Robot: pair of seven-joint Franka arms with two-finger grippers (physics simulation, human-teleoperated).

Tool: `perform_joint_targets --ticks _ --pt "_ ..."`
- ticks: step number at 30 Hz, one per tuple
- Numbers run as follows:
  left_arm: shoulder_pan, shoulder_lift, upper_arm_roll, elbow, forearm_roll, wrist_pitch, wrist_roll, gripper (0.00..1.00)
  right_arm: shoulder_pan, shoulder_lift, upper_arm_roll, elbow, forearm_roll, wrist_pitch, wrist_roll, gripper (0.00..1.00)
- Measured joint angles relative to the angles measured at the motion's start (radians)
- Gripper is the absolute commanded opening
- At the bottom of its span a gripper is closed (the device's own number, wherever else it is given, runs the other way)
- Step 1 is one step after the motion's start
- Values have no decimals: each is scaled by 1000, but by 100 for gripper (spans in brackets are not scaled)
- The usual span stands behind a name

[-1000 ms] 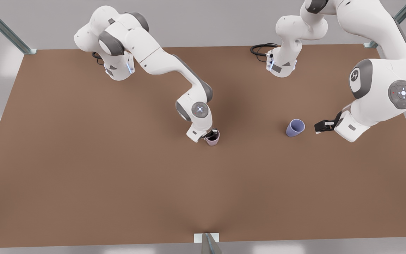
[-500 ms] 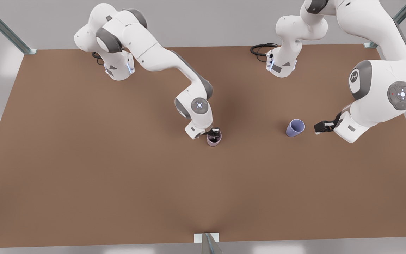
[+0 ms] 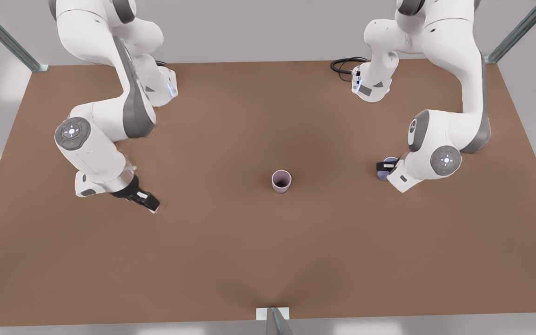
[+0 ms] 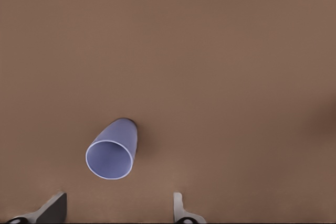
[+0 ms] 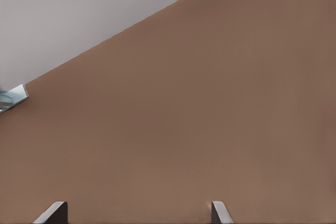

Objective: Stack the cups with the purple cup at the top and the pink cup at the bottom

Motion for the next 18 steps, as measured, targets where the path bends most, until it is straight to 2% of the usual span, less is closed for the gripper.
perform_joint_targets --ticks 2,6,10,18 --pt "2 -19 12 -84 6 73 0 100 -68 -41 3 -2 -26 -64 -63 100" --pt "17 -33 53 -215 13 209 4 100 -65 -1 1 41 -64 -169 -168 100" --pt "31 -46 113 -263 15 283 16 100 -126 96 -27 92 -69 -197 -253 100" --pt "29 -54 149 -382 17 379 67 100 -164 149 -35 168 -39 -201 -375 100"
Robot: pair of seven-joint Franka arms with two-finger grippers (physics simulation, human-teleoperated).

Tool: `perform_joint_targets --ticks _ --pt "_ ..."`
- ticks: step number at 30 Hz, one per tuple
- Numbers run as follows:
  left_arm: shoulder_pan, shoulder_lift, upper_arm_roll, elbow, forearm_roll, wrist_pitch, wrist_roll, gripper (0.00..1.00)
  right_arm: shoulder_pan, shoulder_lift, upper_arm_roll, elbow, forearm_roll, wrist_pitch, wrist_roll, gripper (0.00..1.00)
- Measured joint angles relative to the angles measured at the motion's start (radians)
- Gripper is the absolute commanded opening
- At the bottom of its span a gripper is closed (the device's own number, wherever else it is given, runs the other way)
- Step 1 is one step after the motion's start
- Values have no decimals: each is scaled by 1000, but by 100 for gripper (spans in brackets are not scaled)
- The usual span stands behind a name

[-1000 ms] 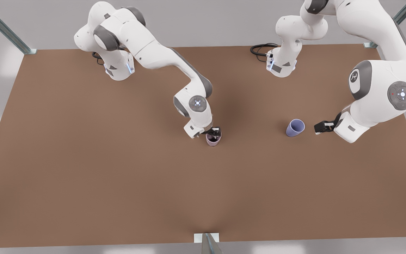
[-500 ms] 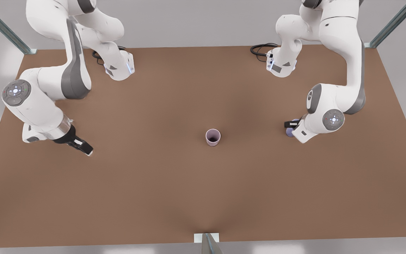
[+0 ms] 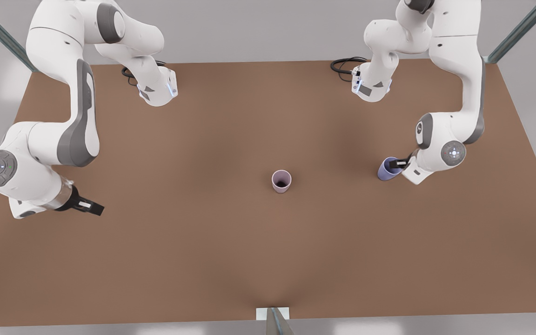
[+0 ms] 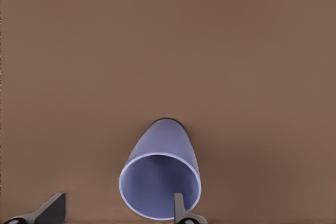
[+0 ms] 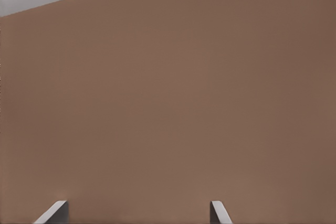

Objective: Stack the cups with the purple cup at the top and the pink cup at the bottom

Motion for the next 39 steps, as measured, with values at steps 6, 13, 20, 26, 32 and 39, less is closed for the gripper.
perform_joint_targets --ticks 6,13,20,26,32,39 --pt "8 4 9 -65 1 68 57 100 -2 8 -1 7 4 16 -62 100" --pt "22 27 9 -118 1 152 123 100 -7 13 -1 10 6 53 -112 100" --pt "22 39 8 -137 -1 216 152 35 -1 29 8 8 6 89 -146 100" --pt "22 38 5 -137 -30 232 145 31 -1 34 9 7 5 105 -166 100" --pt "22 41 2 -137 -63 231 150 23 -1 34 9 8 5 110 -180 100" --pt "17 41 -5 -114 -90 215 147 21 0 33 9 8 5 112 -192 100"
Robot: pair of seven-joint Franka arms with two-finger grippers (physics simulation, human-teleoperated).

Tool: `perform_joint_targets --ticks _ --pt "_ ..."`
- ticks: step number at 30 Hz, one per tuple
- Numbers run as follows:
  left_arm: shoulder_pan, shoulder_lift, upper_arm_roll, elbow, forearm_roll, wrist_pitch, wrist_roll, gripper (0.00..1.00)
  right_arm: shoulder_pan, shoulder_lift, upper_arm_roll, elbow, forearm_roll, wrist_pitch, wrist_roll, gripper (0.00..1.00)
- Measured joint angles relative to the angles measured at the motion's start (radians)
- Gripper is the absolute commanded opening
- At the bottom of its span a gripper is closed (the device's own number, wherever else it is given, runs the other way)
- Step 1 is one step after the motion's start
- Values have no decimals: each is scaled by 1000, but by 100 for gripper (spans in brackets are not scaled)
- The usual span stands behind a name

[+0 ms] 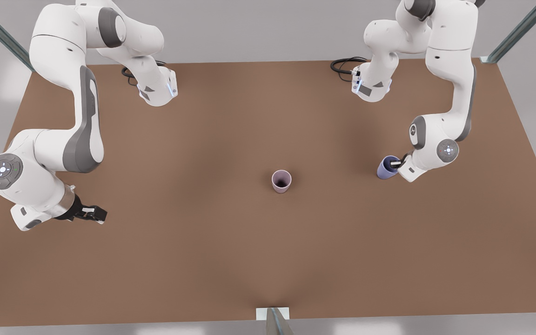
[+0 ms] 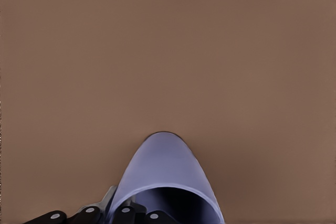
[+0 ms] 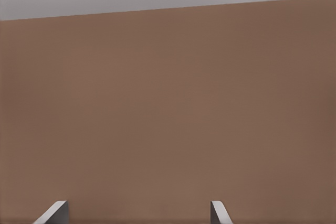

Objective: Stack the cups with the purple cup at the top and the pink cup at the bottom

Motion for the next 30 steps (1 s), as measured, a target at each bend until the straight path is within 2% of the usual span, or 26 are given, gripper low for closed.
perform_joint_targets --ticks 2,7,11,17,23,30 --pt "-19 4 -18 86 -2 -40 -9 21 0 -1 0 0 0 0 -3 100" --pt "-64 58 -155 424 -4 -248 -91 21 -1 -1 0 0 -1 0 -8 100" --pt "-206 147 -172 673 -6 -413 -195 21 -1 -1 0 0 -1 0 -11 100" --pt "-343 270 -173 909 -84 -579 -377 21 -1 -1 0 0 -1 0 -15 100" --pt "-419 345 -182 1030 -167 -655 -566 21 -1 -1 0 0 -1 0 -18 100" --pt "-430 370 -186 1029 -202 -626 -733 21 -1 -1 0 0 -1 0 -20 100"
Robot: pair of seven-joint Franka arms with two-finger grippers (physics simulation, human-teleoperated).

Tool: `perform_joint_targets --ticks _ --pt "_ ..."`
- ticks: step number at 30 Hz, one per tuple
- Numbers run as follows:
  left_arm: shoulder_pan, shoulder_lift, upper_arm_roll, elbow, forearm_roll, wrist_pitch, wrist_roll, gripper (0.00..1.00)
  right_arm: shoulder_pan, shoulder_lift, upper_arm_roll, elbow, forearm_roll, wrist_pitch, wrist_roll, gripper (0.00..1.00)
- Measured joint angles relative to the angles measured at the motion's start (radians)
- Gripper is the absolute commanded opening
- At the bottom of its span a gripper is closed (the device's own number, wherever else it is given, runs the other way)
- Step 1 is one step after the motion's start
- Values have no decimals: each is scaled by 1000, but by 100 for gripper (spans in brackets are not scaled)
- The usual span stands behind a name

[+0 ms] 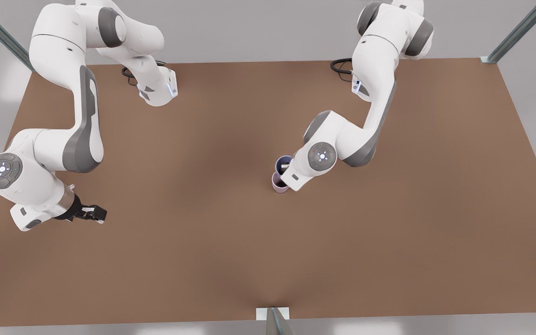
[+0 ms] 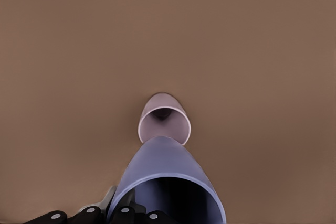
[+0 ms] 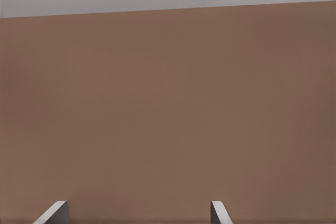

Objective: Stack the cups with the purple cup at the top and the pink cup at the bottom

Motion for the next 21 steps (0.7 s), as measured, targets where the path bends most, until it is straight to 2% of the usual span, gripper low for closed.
perform_joint_targets --ticks 21 --pt "-31 25 -2 -85 11 147 -233 21 0 0 0 0 0 0 -3 100"
